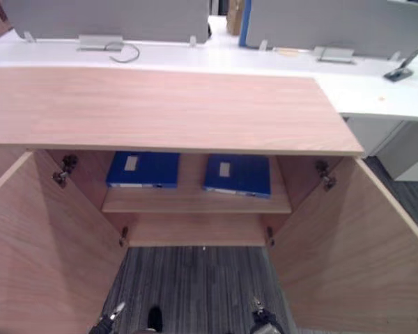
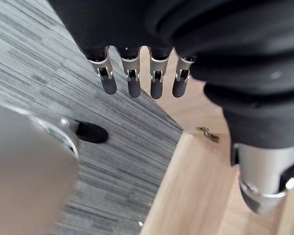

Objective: Walk over to the cabinet, pick up the folder, carry it to the office cabinet, place the folder inside the office cabinet, then close the office cabinet door

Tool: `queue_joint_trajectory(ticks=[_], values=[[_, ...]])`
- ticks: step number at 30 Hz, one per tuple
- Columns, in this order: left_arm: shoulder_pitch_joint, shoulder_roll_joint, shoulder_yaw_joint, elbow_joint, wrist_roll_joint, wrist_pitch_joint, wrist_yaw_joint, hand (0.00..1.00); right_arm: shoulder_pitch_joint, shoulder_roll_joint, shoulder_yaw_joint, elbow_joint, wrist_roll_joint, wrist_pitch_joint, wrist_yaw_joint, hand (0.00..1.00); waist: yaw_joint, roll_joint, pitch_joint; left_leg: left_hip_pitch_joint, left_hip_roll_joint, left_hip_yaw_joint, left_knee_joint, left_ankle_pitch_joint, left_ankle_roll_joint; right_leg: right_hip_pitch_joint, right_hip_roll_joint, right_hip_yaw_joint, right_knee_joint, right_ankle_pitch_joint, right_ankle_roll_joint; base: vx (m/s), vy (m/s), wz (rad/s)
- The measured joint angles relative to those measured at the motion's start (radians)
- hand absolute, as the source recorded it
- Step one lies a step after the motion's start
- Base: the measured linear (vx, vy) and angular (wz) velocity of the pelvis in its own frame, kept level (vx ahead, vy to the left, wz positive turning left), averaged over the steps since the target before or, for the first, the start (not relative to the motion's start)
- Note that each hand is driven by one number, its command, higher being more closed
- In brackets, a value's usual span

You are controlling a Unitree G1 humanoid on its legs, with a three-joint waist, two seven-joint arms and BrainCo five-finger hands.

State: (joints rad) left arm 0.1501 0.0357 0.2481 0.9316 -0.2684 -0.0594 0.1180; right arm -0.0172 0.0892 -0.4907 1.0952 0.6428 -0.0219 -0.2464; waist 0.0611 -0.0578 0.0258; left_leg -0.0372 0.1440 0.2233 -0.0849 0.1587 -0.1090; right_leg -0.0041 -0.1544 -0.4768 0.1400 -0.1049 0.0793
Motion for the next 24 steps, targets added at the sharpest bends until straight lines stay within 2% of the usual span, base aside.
queue_joint_trajectory(ticks=[2, 3, 4, 5, 6, 7, 9, 10, 12, 13, 14, 15, 16, 18, 21, 24], values=[[-0.006, 0.000, -0.003, -0.001, 0.005, -0.006, -0.010, 0.00, -0.001, 0.000, 0.004, -0.001, 0.003, 0.000, 0.002, 0.00, 0.000, -0.001, 0.006, 0.001, 0.007, 0.017, 0.078, -0.047, 0.003, 0.024, -0.003, 0.025, 0.006, 0.000, -0.001, -0.02, 0.011, -0.32], [-0.005, -0.001, -0.001, -0.001, 0.006, -0.008, -0.010, 0.00, -0.010, 0.000, 0.006, -0.004, 0.002, 0.000, 0.003, 0.00, 0.001, 0.003, 0.017, -0.016, 0.019, 0.025, 0.165, -0.095, 0.006, 0.034, -0.003, 0.039, 0.010, -0.002, -0.003, -0.06, -0.019, -0.39], [0.000, -0.008, 0.007, -0.003, 0.003, -0.009, -0.011, 0.00, -0.011, -0.005, 0.030, -0.006, -0.021, -0.001, 0.004, 0.00, 0.000, 0.019, 0.024, -0.058, 0.052, 0.037, 0.312, -0.172, 0.011, 0.042, 0.009, 0.054, 0.015, -0.013, -0.005, -0.08, -0.019, -0.37], [0.002, -0.014, 0.012, -0.006, 0.002, -0.010, -0.011, 0.00, -0.014, -0.009, 0.057, -0.011, -0.036, -0.002, 0.005, 0.00, 0.000, 0.029, 0.026, -0.082, 0.075, 0.040, 0.385, -0.207, 0.014, 0.047, 0.019, 0.062, 0.016, -0.020, -0.004, -0.07, -0.003, -0.41], [0.005, -0.023, 0.025, -0.020, 0.002, -0.010, -0.012, 0.00, -0.018, -0.009, 0.098, -0.017, -0.069, -0.003, 0.007, 0.00, 0.003, 0.046, 0.037, -0.119, 0.113, 0.046, 0.511, -0.247, 0.035, 0.062, 0.039, 0.080, 0.019, -0.026, -0.013, -0.06, 0.026, -0.42], [0.011, -0.023, 0.033, -0.029, 0.000, -0.012, -0.014, 0.00, -0.024, -0.009, 0.145, -0.013, -0.109, 0.000, 0.010, 0.00, 0.005, 0.048, 0.042, -0.150, 0.139, 0.044, 0.611, -0.255, 0.048, 0.069, 0.047, 0.101, 0.019, -0.027, -0.013, -0.05, 0.036, -0.43], [0.013, -0.027, 0.035, -0.037, -0.004, -0.014, -0.016, 0.00, -0.031, -0.011, 0.179, -0.013, -0.151, 0.003, 0.013, 0.00, 0.010, 0.050, 0.043, -0.175, 0.148, 0.025, 0.696, -0.254, 0.049, 0.076, 0.049, 0.128, 0.022, -0.026, -0.014, -0.03, 0.070, -0.36], [0.012, -0.029, 0.036, -0.036, -0.003, -0.015, -0.016, 0.00, -0.032, -0.011, 0.178, -0.012, -0.212, 0.004, 0.016, 0.00, 0.011, 0.047, 0.046, -0.196, 0.142, 0.002, 0.724, -0.262, 0.046, 0.075, 0.044, 0.144, 0.023, -0.026, -0.014, 0.00, 0.101, -0.27], [0.012, -0.041, 0.044, -0.029, -0.002, -0.015, -0.017, 0.00, -0.035, -0.011, 0.179, -0.012, -0.275, 0.014, 0.020, 0.00, 0.015, 0.061, 0.045, -0.162, 0.116, -0.023, 0.654, -0.303, 0.031, 0.061, 0.036, 0.167, 0.030, -0.024, -0.007, 0.04, 0.157, -0.30], [0.010, -0.046, 0.049, -0.018, 0.002, -0.014, -0.017, 0.00, -0.042, -0.015, 0.194, -0.012, -0.294, 0.024, 0.021, 0.00, 0.015, 0.073, 0.046, -0.106, 0.102, -0.020, 0.556, -0.330, 0.004, 0.038, 0.029, 0.181, 0.041, -0.022, -0.003, 0.06, 0.182, -0.28], [0.004, -0.045, 0.049, -0.012, 0.005, -0.014, -0.017, 0.00, -0.046, -0.018, 0.206, -0.011, -0.305, 0.026, 0.024, 0.00, 0.015, 0.073, 0.051, -0.100, 0.094, -0.015, 0.527, -0.337, 0.003, 0.033, 0.025, 0.182, 0.038, -0.018, 0.001, 0.07, 0.211, -0.16], [-0.009, -0.044, 0.050, -0.007, 0.007, -0.013, -0.017, 0.00, -0.049, -0.019, 0.207, -0.010, -0.315, 0.032, 0.029, 0.00, 0.019, 0.073, 0.061, -0.100, 0.078, -0.008, 0.512, -0.334, 0.007, 0.037, 0.016, 0.184, 0.009, -0.001, -0.001, 0.06, 0.166, 0.01], [-0.015, -0.045, 0.050, 0.005, 0.012, -0.012, -0.017, 0.00, -0.052, -0.020, 0.203, 0.001, -0.323, 0.037, 0.030, 0.00, 0.019, 0.075, 0.061, -0.089, 0.055, -0.005, 0.491, -0.330, 0.014, 0.057, 0.008, 0.183, -0.032, 0.032, 0.017, 0.07, 0.150, 0.02], [-0.019, -0.050, 0.050, 0.015, 0.029, -0.010, -0.017, 0.00, -0.056, -0.019, 0.198, 0.011, -0.345, 0.041, 0.037, 0.00, 0.017, 0.077, 0.056, -0.058, 0.023, 0.003, 0.452, -0.323, 0.024, 0.088, -0.008, 0.182, -0.074, 0.055, 0.030, 0.08, 0.078, 0.02], [-0.025, -0.053, 0.049, 0.035, 0.051, -0.010, -0.017, 0.00, -0.056, -0.020, 0.176, 0.031, -0.352, 0.044, 0.043, 0.00, 0.016, 0.080, 0.026, -0.044, -0.012, 0.007, 0.404, -0.312, 0.030, 0.094, -0.028, 0.179, -0.111, 0.069, 0.039, 0.11, 0.071, 0.02], [-0.036, -0.052, 0.048, 0.055, 0.066, -0.010, -0.017, 0.00, -0.055, -0.026, 0.144, 0.038, -0.359, 0.054, 0.049, 0.00, 0.016, 0.078, 0.022, -0.001, -0.047, 0.004, 0.363, -0.312, 0.034, 0.123, -0.051, 0.178, -0.131, 0.076, 0.041, 0.13, 0.070, -0.04]])
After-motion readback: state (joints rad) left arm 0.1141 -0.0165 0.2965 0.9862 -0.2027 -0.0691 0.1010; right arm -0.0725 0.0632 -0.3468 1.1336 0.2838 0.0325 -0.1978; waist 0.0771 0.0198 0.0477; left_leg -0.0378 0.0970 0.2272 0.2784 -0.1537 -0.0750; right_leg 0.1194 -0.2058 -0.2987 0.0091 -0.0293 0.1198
